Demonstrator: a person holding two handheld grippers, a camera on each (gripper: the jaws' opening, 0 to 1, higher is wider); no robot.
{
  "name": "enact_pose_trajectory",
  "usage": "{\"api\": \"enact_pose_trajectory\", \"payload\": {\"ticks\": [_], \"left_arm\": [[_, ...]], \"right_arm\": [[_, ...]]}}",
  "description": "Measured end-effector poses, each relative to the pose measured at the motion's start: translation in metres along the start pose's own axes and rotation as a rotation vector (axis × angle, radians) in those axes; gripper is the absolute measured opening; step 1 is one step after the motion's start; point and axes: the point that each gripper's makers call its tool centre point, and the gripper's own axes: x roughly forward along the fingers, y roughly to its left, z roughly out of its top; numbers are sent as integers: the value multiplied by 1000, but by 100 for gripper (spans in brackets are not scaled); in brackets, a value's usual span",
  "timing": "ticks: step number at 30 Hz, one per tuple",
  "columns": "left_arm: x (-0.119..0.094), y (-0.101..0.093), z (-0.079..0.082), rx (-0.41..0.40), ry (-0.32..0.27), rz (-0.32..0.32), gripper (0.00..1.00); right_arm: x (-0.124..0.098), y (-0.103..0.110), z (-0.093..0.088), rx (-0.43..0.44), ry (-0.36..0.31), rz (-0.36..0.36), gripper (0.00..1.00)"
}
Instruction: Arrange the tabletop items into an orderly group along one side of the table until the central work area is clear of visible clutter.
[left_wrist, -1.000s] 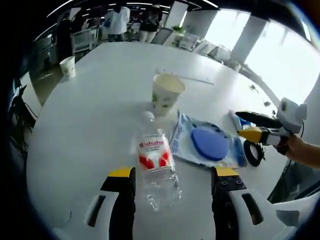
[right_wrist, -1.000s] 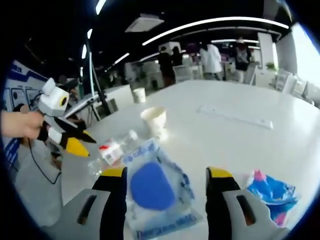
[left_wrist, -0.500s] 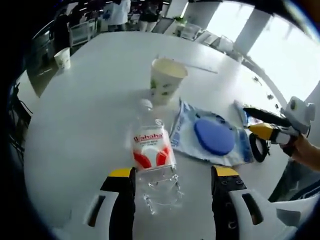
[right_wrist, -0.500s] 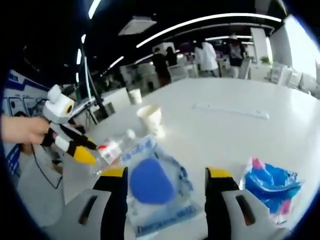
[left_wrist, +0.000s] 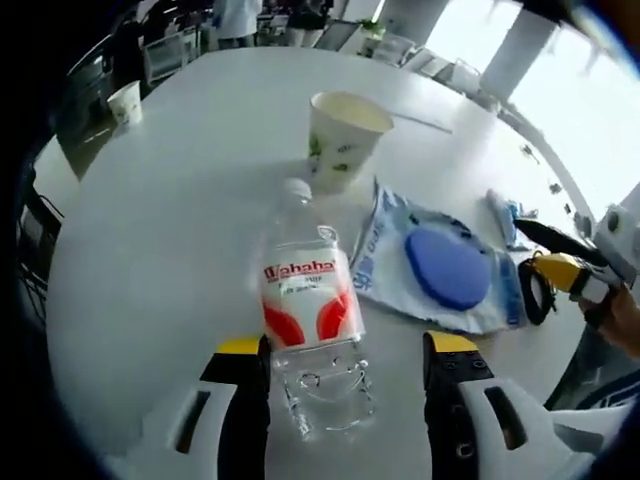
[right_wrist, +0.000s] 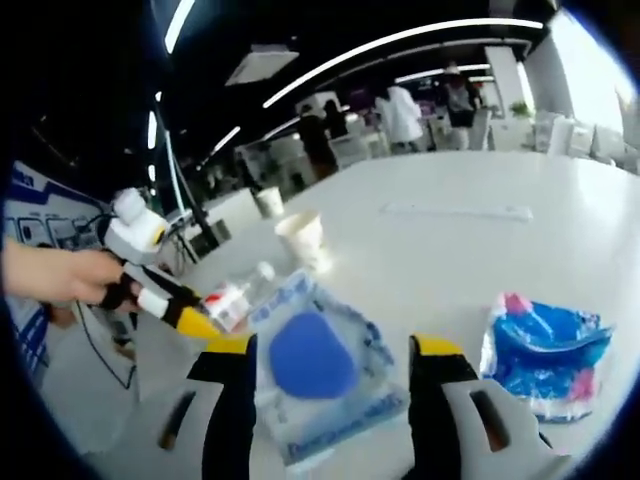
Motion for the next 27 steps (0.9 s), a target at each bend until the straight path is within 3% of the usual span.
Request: {"api": "enact_pose_trajectory", "payload": {"ticks": [11, 17, 21, 24, 27], "left_arm": [[5, 3, -8, 5, 25, 37, 57], [3, 13, -10, -12, 28, 67, 44], [4, 12, -9, -6, 17, 56, 42], [2, 14, -6, -74, -43, 46, 40], [0, 14, -7, -81, -56, 50, 38]], "right_arm": [[0, 0, -5, 38, -3, 3, 58], [-2, -1, -9, 44, 6, -3, 57], [-2, 0, -5, 56, -4, -2, 57], [-1, 5, -1, 48, -11, 3, 56], [0, 9, 1, 37, -7, 14, 56]]}}
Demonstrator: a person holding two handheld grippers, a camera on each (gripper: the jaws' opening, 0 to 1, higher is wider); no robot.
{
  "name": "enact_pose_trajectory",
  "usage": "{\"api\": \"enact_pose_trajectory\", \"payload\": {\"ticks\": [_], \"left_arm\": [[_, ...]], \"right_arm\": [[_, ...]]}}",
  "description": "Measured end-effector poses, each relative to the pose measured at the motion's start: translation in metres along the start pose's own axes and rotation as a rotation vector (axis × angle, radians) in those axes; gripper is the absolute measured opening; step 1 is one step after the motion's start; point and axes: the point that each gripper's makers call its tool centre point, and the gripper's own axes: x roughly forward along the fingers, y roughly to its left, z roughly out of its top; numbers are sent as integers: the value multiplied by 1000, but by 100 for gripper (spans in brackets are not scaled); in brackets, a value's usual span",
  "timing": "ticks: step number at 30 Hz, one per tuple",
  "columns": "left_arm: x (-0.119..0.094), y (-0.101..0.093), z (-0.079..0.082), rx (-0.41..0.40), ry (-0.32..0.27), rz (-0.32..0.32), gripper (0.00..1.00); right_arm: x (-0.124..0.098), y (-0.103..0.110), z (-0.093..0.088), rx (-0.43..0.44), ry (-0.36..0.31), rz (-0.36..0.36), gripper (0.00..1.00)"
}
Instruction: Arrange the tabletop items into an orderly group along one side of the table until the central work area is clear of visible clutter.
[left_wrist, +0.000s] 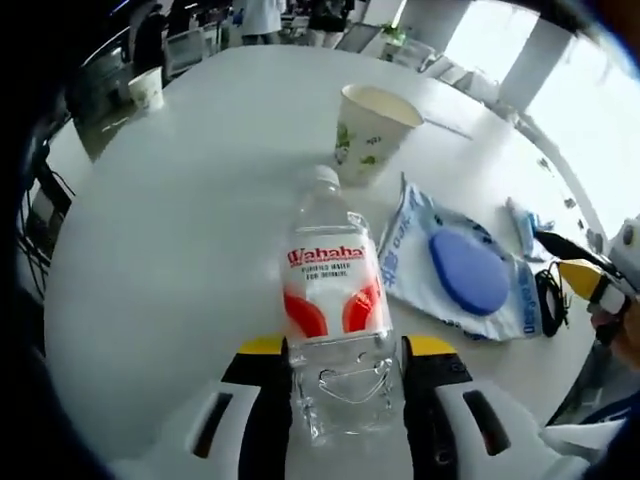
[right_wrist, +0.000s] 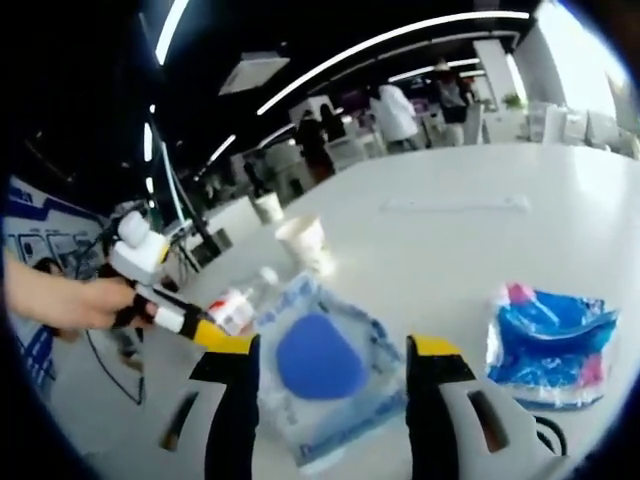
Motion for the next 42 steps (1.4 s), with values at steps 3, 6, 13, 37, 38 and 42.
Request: {"api": "enact_pose_trajectory", "payload": {"ticks": [3, 6, 13, 37, 38, 42], "left_arm": [[-1, 1, 0, -2, -13, 4, 36], [-4, 4, -2, -3, -21, 9, 36], [-12, 7, -5, -37, -51, -6, 35], [-59, -18, 30, 21, -307, -85, 36], [-60, -23, 30, 55, -316, -95, 36], [-64, -32, 30, 89, -334, -116, 37]], "right_arm": [[1, 3, 2, 5, -1, 7, 56], [4, 8, 4, 12, -3, 17, 56], [19, 35, 0, 83, 43, 91, 54], [58, 98, 21, 283, 84, 285, 56], [59, 99, 23, 290, 78, 288, 56], [59, 103, 30, 292, 67, 295, 57]]}}
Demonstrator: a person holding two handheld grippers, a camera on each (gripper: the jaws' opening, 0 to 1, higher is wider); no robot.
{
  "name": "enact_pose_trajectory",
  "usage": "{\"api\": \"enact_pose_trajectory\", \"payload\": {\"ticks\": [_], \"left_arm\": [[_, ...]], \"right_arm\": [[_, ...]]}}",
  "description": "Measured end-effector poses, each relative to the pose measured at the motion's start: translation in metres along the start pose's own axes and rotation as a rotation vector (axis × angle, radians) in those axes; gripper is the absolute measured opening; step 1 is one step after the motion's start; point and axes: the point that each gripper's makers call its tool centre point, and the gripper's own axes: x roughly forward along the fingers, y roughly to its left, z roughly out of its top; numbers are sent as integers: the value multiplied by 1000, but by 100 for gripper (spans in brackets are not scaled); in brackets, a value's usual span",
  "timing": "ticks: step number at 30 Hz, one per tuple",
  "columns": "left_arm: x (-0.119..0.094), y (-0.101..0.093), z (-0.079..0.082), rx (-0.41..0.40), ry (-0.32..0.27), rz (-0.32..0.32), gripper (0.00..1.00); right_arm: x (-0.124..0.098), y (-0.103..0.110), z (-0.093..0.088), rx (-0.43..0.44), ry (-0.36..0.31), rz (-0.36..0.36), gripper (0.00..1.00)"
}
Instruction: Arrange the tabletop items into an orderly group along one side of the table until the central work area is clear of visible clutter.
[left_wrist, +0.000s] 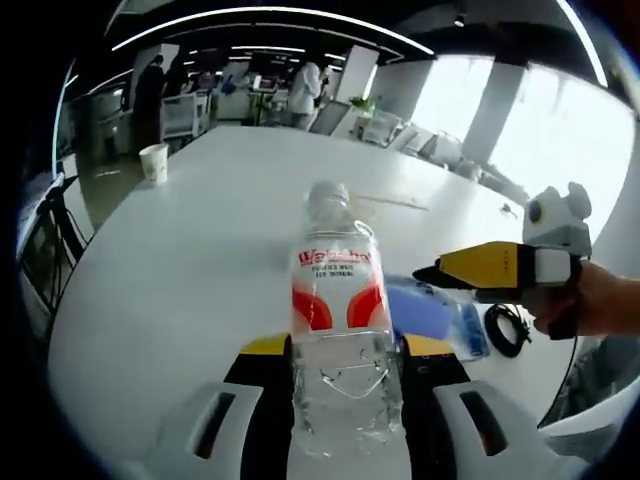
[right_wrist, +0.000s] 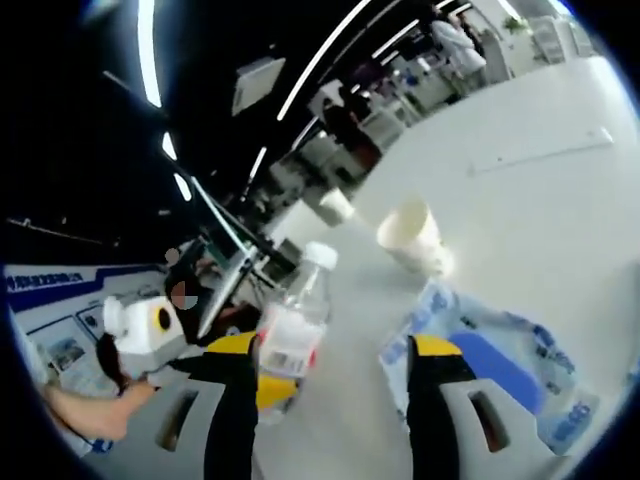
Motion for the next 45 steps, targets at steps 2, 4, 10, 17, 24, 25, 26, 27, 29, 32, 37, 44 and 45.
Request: {"api": "enact_pose_trajectory", "payload": {"ticks": [2, 4, 10, 17, 24, 25, 26, 27, 29, 32, 37, 44, 45], "left_arm": [[-2, -3, 0, -1, -12, -7, 37], [-3, -7, 1, 11, -20, -16, 37], [-9, -22, 0, 25, -46, -86, 38], [-17, -35, 0, 96, -67, -123, 38], [-25, -44, -3, 111, -94, -172, 38], [-26, -45, -3, 113, -96, -174, 38], [-27, -47, -3, 120, -101, -185, 38], [-28, -48, -3, 123, -103, -186, 38], [-30, -50, -3, 134, -111, -192, 38], [-30, -49, -3, 132, -112, -193, 38], [-34, -49, -3, 139, -127, -194, 38], [-39, -49, -7, 184, -115, -174, 38], [-39, -48, -7, 191, -111, -164, 38]], "right_arm": [[0, 2, 2, -1, -2, 2, 57], [2, 6, 6, 8, -14, 15, 57], [8, 18, 16, 22, -34, 46, 57], [10, 29, 25, 39, -53, 71, 57], [11, 43, 34, 30, -62, 91, 57], [11, 46, 35, 28, -64, 95, 57], [12, 48, 35, 27, -62, 97, 56], [12, 51, 35, 26, -59, 103, 55], [13, 54, 35, 27, -52, 112, 52], [12, 60, 37, 18, -56, 123, 40], [11, 64, 38, 19, -59, 130, 28], [6, 79, 39, -33, -63, 170, 20], [5, 84, 40, -57, -71, 184, 20]]}}
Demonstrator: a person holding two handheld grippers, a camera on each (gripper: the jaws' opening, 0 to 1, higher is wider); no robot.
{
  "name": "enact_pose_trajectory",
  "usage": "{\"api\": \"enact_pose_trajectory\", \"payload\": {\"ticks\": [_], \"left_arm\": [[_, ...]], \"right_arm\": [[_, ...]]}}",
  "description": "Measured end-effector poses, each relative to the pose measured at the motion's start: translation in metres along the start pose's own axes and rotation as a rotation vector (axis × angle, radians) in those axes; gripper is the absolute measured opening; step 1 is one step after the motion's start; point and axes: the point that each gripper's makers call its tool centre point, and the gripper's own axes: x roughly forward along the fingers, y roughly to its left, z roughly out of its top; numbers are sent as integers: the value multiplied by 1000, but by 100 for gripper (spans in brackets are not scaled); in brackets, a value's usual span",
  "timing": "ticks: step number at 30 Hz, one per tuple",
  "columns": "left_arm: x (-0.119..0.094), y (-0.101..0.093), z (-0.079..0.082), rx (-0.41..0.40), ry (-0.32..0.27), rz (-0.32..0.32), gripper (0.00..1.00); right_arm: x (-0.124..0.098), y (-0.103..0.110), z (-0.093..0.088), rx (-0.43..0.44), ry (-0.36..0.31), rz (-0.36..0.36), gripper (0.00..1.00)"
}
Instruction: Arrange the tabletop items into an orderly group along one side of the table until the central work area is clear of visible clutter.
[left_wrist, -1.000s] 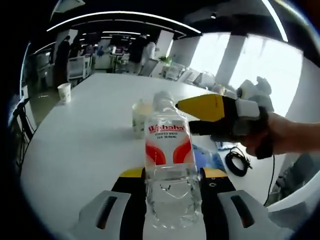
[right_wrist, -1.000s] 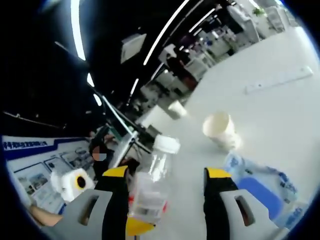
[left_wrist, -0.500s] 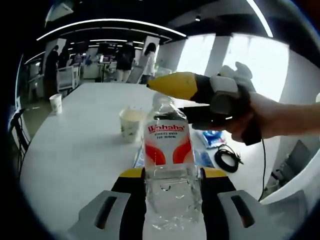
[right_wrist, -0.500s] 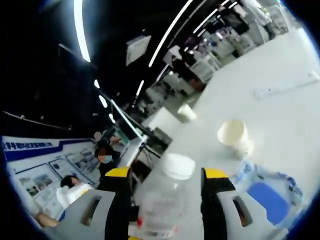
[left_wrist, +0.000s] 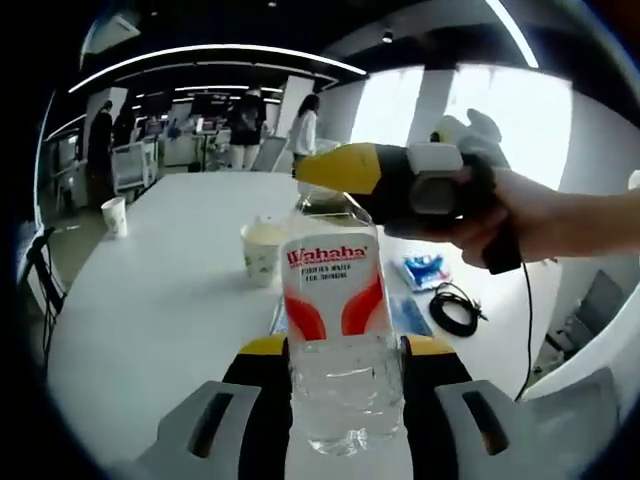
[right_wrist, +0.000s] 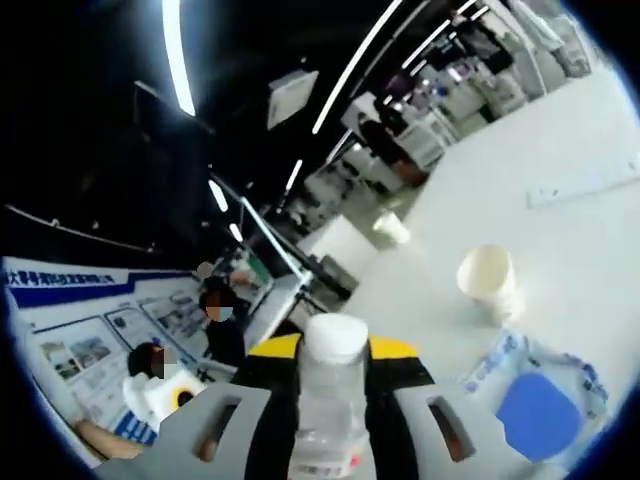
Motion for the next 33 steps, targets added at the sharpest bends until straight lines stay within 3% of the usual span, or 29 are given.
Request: {"api": "enact_pose_trajectory", "payload": {"ticks": [9, 18, 21, 23, 26, 30, 33], "left_arm": [[-6, 10, 7, 9, -10, 50, 38], [-12, 15, 9, -8, -29, 78, 37], [-16, 16, 18, -77, -78, 73, 36], [-18, 19, 22, -70, -81, 86, 41], [-18, 20, 25, -46, -81, 114, 54], [-18, 20, 32, -12, -95, 149, 70], [-15, 18, 37, 23, -92, 154, 75]], "right_arm": [[5, 33, 5, -210, -9, 53, 19], [7, 52, 0, -328, 12, 85, 18], [7, 49, -5, -387, 49, 69, 18], [7, 46, -7, -425, 55, 47, 18], [7, 43, -2, -417, 35, 26, 18], [6, 45, 7, -396, 14, 35, 18], [7, 52, 9, -400, 11, 54, 18]]}}
